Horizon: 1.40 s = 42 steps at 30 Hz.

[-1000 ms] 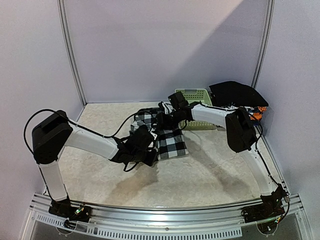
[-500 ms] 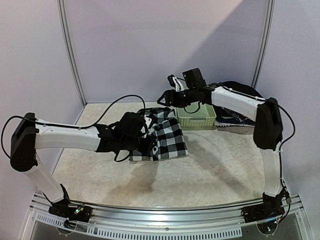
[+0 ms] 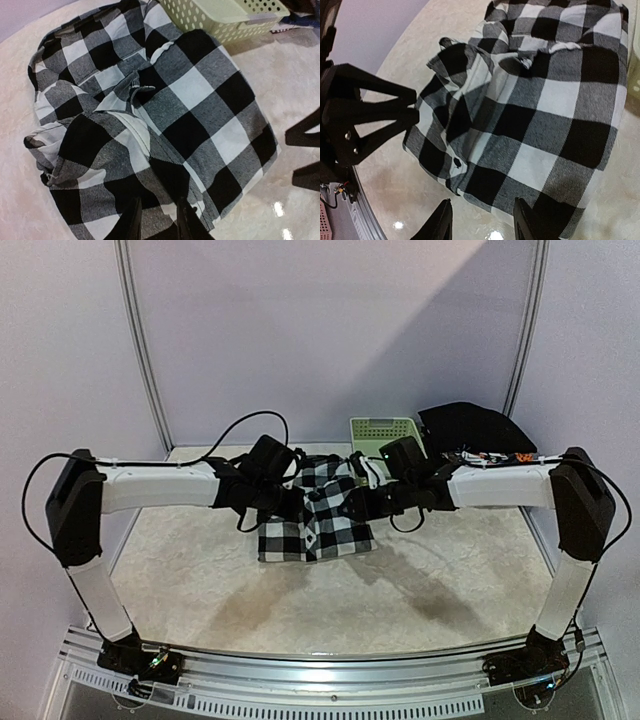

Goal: Fold and stack the mixed laundry pile
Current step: Adjust the 2/3-rectangle-folded shirt at the center of the board.

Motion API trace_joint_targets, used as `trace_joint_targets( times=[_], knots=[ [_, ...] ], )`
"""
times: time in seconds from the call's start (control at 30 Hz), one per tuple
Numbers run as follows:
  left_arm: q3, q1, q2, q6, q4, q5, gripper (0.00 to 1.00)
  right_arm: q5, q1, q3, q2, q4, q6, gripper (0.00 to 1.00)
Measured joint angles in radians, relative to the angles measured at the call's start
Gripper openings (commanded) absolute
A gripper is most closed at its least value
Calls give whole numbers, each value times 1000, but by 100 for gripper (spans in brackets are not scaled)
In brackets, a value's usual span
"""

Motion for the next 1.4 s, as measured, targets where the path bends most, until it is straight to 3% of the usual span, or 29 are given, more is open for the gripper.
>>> trace_joint_targets(
  times=[0.3, 0.63, 0.77, 0.9, 1.13, 1.4],
  knots=[
    [217, 59, 273, 85, -23, 69, 23, 2, 0, -68, -7, 38, 8, 42],
    [409, 72, 446, 165, -2, 206, 24, -21, 17, -70, -7, 71, 12, 42],
    [344, 72, 407, 171, 27, 216, 36, -43, 29, -69, -6, 87, 14, 42],
    [257, 76, 285, 167, 8, 187, 37, -79, 40, -57, 12, 112, 14, 42],
    [167, 93, 56, 167, 1, 127, 31, -159, 53, 31, 128, 151, 23, 40],
    [68, 111, 66, 164, -29, 93, 23, -217, 63, 105, 212, 159, 41, 38]
  ],
)
